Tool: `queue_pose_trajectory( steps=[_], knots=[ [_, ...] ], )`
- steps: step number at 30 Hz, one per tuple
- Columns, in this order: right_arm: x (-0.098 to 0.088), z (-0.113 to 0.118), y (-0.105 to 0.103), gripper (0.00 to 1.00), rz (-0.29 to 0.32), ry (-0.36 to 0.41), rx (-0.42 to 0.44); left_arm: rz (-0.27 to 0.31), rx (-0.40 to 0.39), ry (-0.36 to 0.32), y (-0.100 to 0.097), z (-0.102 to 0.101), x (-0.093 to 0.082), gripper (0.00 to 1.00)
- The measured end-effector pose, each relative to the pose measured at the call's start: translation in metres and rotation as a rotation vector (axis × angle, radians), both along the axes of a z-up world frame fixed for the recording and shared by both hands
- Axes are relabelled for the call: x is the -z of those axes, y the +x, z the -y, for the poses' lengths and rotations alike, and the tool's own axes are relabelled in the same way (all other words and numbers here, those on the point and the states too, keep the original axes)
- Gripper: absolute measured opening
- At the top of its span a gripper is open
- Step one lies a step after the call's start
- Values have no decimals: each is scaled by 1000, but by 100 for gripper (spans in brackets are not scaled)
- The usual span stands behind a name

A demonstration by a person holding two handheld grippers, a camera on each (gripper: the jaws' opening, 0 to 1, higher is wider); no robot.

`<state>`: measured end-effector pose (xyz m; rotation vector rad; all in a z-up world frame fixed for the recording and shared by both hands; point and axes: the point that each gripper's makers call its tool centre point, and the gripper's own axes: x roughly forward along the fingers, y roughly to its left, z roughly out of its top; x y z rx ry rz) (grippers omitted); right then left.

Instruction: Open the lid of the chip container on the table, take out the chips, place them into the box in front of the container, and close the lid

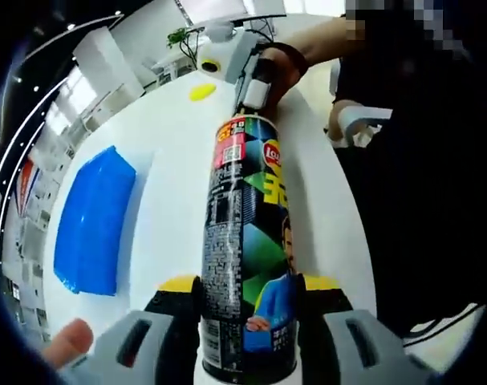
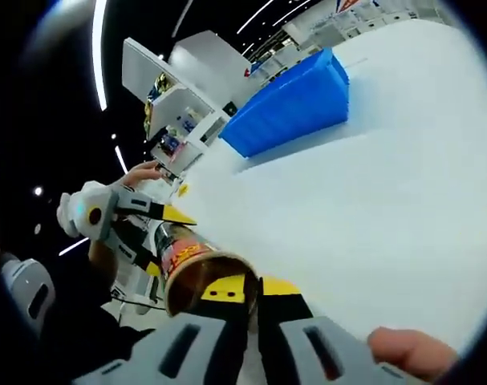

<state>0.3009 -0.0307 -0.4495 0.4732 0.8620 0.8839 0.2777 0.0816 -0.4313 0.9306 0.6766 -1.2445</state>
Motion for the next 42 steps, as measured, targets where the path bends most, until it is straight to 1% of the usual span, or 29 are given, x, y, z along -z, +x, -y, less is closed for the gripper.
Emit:
queue_pose_trajectory(
  steps=[9, 12, 14, 15, 16, 17, 18, 19, 20, 21, 22, 23, 25, 28, 29, 31, 32, 34, 35, 37, 38, 39, 40, 42],
  knots=[
    [-2, 2, -2, 1, -3, 12, 9, -3, 2, -2, 0, -1, 1, 48],
    [-7, 8, -1, 1, -19, 45, 32, -1, 2, -4, 0, 0, 1, 48],
    [-13, 10, -3, 1, -20, 77, 26, 1, 2, -6, 1, 0, 1, 48],
    [-18, 8, -9, 1, -40, 116, -3, 2, 2, -7, 1, 0, 1, 48],
    [-20, 8, -11, 1, -49, 127, -13, 5, 2, -8, 1, 0, 1, 48],
    [-25, 7, -17, 2, -87, 175, -28, 6, 2, -8, 1, 0, 1, 48],
    [-29, 6, -19, 3, -103, 213, -31, 8, 3, -7, 1, 1, 1, 48],
    [-35, 8, -19, 3, -132, 266, -32, 10, 3, -6, 1, 1, 1, 48],
    [-37, 8, -20, 3, -144, 291, -34, 12, 4, -5, 1, 1, 1, 48],
    [-38, 10, -21, 4, -188, 330, -34, 13, 4, -5, 1, 1, 1, 48],
    [-40, 10, -22, 6, -216, 358, -36, 14, 3, -4, 1, 1, 1, 48],
    [-40, 10, -23, 5, -248, 373, -36, 14, 3, -6, 1, 1, 1, 48],
    [-37, 11, -19, 5, -239, 364, -42, 15, 3, -9, 1, 1, 1, 48],
    [-36, 8, -16, 4, -258, 361, -41, 18, 4, -13, 1, 1, 0, 48],
    [-35, 8, -14, 4, -257, 351, -37, 21, 5, -13, 1, 1, 0, 48],
    [-28, 5, -10, 4, -230, 291, -29, 21, 6, -16, 1, 2, 0, 48],
    [-27, 4, -13, 5, -220, 264, -64, 15, 3, -17, 0, 2, 0, 48],
    [-29, 1, -11, 5, -213, 259, -56, 14, -1, -15, 0, 1, 1, 48],
    [-28, 2, -10, 5, -220, 252, -50, 13, -5, -13, 1, 1, 1, 48],
    [-29, 1, -12, 2, -229, 217, -54, 16, -5, -15, 1, 1, 2, 49],
    [-27, 1, -13, 0, -200, 166, -68, 17, -3, -15, 1, 1, 2, 49],
    [-26, 2, -14, 0, -189, 126, -73, 20, -1, -13, 0, 2, 3, 49],
    [-26, 4, -13, 0, -198, 88, -69, 20, 0, -11, 0, 2, 3, 49],
    [-27, 5, -11, 0, -193, 53, -44, 21, 0, -5, 1, 2, 4, 49]
  ],
)
